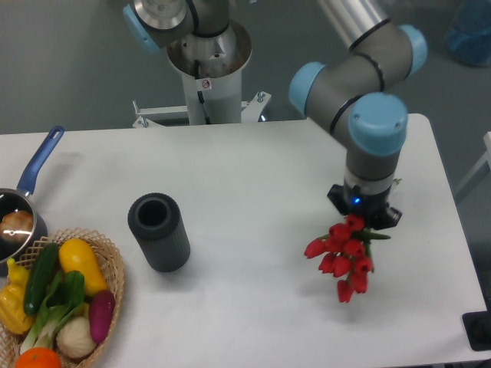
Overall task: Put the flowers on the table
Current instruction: 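Move the gripper holding the red tulips down toward the table surface, then lay the tulips flat on the table and open the gripper to release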
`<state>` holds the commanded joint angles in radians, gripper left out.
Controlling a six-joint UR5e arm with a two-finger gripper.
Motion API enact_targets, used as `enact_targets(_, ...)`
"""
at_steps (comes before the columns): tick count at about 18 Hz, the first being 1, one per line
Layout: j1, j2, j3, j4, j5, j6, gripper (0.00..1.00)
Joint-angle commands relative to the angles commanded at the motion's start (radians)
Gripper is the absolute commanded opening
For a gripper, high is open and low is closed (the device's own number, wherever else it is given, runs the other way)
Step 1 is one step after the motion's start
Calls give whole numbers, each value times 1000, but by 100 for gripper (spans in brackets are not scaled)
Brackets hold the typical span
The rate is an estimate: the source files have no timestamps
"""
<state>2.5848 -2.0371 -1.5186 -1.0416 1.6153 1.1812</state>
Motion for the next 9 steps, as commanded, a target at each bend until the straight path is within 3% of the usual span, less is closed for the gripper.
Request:
enact_targets(4,-11,-2,-9,0,-8,1,23)
enact_targets(5,-11,0,-12,0,-12,3,33)
enact_targets(7,-8,0,-12,3,-38,12,69)
enact_targets(9,-5,-2,-12,6,-70,14,93)
